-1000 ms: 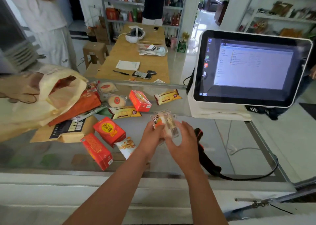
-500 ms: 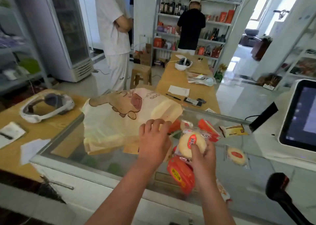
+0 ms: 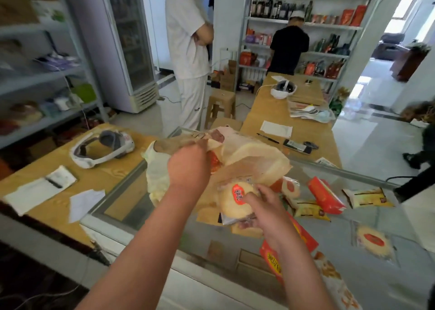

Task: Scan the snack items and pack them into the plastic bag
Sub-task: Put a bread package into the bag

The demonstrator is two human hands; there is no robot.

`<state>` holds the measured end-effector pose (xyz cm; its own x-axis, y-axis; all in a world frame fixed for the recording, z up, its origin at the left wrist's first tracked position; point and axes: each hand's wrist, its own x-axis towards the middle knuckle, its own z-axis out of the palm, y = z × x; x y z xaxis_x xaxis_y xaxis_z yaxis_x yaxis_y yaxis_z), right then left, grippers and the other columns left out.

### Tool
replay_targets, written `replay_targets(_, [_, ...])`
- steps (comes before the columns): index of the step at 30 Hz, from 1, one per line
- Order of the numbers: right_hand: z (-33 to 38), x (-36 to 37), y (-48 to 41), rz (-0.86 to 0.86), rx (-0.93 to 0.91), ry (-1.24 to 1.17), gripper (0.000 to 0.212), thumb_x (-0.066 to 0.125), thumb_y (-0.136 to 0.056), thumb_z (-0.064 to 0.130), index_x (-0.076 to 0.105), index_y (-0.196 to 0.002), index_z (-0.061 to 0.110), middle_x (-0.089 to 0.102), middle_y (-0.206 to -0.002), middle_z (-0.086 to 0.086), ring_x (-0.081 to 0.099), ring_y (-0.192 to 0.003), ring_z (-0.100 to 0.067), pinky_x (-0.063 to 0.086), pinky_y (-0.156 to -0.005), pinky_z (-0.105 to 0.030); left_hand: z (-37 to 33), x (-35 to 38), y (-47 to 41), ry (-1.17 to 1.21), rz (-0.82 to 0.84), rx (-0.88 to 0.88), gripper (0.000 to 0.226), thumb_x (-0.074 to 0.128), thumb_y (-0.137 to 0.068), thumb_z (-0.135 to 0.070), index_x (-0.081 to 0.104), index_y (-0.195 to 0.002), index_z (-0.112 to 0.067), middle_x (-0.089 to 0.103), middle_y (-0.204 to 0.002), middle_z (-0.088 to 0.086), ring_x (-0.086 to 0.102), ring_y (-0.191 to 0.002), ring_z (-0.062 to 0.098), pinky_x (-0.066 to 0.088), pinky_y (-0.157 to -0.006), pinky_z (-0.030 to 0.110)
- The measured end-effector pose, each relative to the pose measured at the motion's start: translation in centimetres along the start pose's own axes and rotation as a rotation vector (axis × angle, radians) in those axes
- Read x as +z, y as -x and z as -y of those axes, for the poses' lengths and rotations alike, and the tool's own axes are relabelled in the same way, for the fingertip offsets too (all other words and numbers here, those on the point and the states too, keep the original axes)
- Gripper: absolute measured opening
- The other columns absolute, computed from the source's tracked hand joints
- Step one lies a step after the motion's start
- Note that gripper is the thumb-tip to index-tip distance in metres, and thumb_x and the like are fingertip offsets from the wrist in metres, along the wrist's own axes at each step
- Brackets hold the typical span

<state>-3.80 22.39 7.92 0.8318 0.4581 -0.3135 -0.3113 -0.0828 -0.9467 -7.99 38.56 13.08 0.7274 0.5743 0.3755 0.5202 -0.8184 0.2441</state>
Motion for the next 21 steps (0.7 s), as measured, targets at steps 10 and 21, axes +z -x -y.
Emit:
replay_targets(10, [4.6, 1.4, -8.5, -0.05, -0.089, -0.367, 0.057, 0.046, -0.097, 0.014, 0.025, -0.148, 0.028, 0.037, -0.136, 0.006, 0.071, -0.072, -0.011, 0.059, -0.072, -0.038, 0.5, -3.1, -2.9, -0.008, -0.337, -0.06, 0.025, 0.045, -0.097, -0.023, 0.06, -0.09, -0.005, 0.056, -0.082, 0.014, 0.058, -0.076, 0.039, 0.036, -0.057, 0.037])
replay_targets(21, [3.0, 8.2, -10.4, 0.166, 0.145, -0.136, 0.027, 0.047, -0.093, -0.002, 0.053, -0.116, 0.011, 0.06, -0.104, -0.014, 0.065, -0.073, -0.023, 0.059, -0.061, -0.03, 1.8, -4.9, -5.2, 0.038, -0.383, 0.184, 0.027, 0.05, -0.088, -0.016, 0.072, -0.103, -0.015, 0.069, -0.081, 0.01, 0.064, -0.067, 0.034, 0.053, -0.052, 0.04])
